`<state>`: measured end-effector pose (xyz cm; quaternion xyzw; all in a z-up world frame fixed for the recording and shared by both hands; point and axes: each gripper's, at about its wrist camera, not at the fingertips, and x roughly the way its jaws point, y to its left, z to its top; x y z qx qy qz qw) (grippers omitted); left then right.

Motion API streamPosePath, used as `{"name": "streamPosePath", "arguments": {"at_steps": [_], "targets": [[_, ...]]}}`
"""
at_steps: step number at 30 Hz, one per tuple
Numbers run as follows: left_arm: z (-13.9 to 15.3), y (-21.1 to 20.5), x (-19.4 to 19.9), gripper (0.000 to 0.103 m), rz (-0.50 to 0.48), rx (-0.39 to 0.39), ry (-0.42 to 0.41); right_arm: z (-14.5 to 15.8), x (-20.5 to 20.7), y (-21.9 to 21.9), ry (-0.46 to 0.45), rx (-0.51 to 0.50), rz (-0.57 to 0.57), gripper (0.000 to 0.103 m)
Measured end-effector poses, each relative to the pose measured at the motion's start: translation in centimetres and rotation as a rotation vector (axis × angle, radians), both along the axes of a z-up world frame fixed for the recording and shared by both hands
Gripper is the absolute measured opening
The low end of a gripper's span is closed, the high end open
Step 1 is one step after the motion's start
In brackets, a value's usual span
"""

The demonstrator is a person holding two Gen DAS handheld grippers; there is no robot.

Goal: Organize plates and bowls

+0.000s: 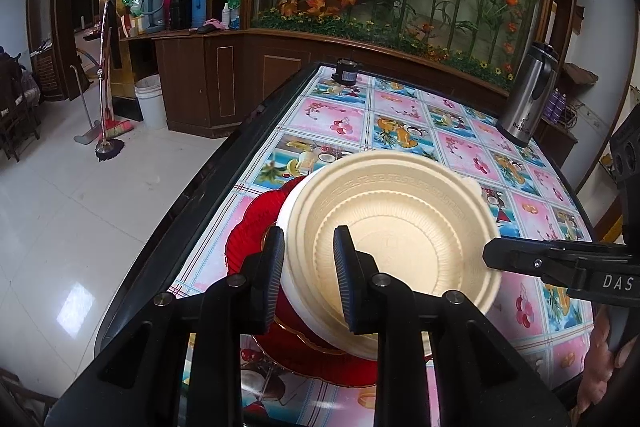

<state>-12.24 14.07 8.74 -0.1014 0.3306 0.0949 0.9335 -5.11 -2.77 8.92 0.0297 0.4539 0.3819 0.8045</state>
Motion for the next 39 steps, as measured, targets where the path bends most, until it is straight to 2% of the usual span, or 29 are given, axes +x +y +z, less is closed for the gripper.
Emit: {"name": "streamPosePath", "arguments": {"at_steps": [15, 23, 25, 26, 27, 30, 36, 39], "targets": [[0.8, -0.2, -0.2, 0.023, -0.003, 0.007, -0.007, 0.8, 0.3, -1.8, -0.016, 0.028, -0.031, 0.024], [1.1, 0.1, -0.4, 0.023, 0.006, -0.003, -0.013, 0.2, 0.8, -2.9, -0.007, 0.028, -0.060, 0.024], [1.0, 0.7, -0.5, 0.034, 0.003, -0.031, -0.012, 0.0, 0.9, -3.2, -0.005, 0.025, -0.069, 0.024], [1.0, 1.0, -0.6, 0.049, 0.002, -0.052, -0.012, -0.2, 1.0, -3.3, -0.005, 0.022, -0.075, 0.026], [0.9, 1.8, -0.9, 0.058, 0.006, -0.086, -0.018, -0.3, 1.1, -3.4, -0.005, 0.019, -0.079, 0.028], [0.8, 3.7, -1.4, 0.060, 0.039, -0.110, -0.014, -0.9, 1.3, -3.8, -0.006, 0.010, -0.092, 0.037], [-1.2, 8.0, -2.4, 0.060, 0.130, -0.149, 0.040, -2.6, 2.2, -4.6, 0.023, 0.006, -0.127, 0.038], [-3.2, 8.8, -2.0, 0.060, 0.119, -0.156, 0.092, -3.5, 2.7, -4.7, 0.039, 0.004, -0.133, 0.038]]}}
